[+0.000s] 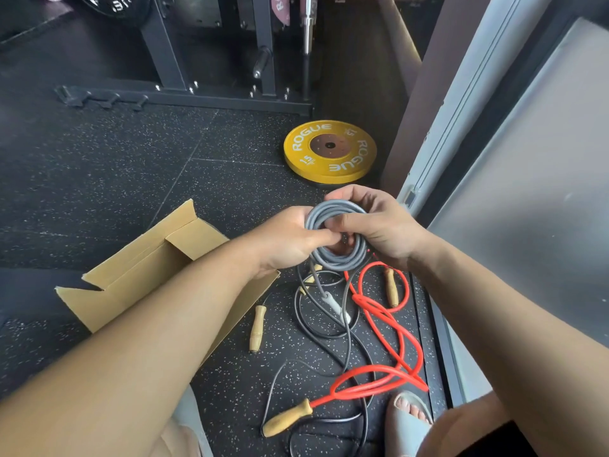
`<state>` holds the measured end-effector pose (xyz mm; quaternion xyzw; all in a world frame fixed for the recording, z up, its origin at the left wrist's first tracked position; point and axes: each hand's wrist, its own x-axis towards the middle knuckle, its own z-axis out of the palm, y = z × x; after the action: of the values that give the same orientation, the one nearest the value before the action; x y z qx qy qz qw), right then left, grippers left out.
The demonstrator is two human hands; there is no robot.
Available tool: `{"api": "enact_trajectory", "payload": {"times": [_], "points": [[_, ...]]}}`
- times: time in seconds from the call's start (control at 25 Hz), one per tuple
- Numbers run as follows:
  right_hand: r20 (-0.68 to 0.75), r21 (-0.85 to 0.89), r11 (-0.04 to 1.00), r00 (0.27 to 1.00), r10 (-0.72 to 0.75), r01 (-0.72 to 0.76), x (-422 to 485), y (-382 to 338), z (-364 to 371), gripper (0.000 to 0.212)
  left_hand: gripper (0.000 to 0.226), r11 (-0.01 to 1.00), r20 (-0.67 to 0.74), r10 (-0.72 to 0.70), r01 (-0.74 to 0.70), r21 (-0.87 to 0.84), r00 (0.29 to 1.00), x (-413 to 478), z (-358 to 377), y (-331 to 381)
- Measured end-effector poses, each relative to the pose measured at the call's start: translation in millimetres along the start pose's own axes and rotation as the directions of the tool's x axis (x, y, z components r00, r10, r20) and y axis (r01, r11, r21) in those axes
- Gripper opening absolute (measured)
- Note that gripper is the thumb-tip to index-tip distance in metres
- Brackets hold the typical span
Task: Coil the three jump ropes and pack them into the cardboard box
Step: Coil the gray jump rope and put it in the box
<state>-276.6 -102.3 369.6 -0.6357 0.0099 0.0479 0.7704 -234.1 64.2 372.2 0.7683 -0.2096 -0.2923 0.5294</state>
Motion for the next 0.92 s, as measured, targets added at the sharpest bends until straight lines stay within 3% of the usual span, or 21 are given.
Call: {"api": "enact_trajectory", "payload": {"times": [0.08,0.16,0.28,0.4,0.56,0.68,0.76,0.84,0.92], "points": [[0.012,-0.061,0.998,1.000,-0.002,0.003,2.5,1.6,1.7,0.028,0.017,0.968,-0.214,0.095,-0.040,0.248,0.972,0.9,-0.6,-1.6],[0.033,-0.118,0.993,0.999,0.018,-0.014,3.8,1.4,4.2,0.030,0.021,0.892,-0.306,0.237,-0.082,0.445,0.922,-1.7,-0.9,-1.1],[-0.010,-0.198,0.979,0.999,0.048,-0.049,5.2,2.5,3.1,0.031,0.020,0.801,-0.245,0.272,-0.078,0.594,0.930,-7.0,0.5,1.5],[0.076,-0.052,0.990,0.987,0.138,-0.135,1.5,0.3,-2.4,0.048,0.017,0.746,-0.192,0.246,-0.059,0.664,0.950,-8.6,-2.0,2.9],[0.254,0.152,0.969,0.956,0.149,-0.192,-4.6,-9.0,-14.4,0.046,0.018,0.821,-0.192,0.210,-0.066,0.567,0.959,-5.2,-4.8,9.1],[0.322,0.194,0.963,0.939,0.119,-0.188,-3.6,-12.9,-13.9,0.028,0.023,0.890,-0.161,0.187,-0.098,0.444,0.969,-2.9,-6.1,10.1],[0.325,0.174,0.968,0.938,0.118,-0.182,-3.2,-13.9,-11.2,0.025,0.010,0.924,-0.153,0.171,-0.105,0.367,0.973,-2.6,-8.0,9.0],[0.318,0.155,0.976,0.944,0.094,-0.149,-2.2,-12.5,-8.5,0.024,0.009,0.968,-0.159,0.150,-0.113,0.223,0.976,-6.2,-5.9,10.7],[0.261,0.165,0.982,0.964,0.045,-0.091,0.8,-8.7,-6.1,0.025,0.010,0.991,-0.149,0.120,-0.129,-0.047,0.981,-7.2,-3.1,10.2]]}}
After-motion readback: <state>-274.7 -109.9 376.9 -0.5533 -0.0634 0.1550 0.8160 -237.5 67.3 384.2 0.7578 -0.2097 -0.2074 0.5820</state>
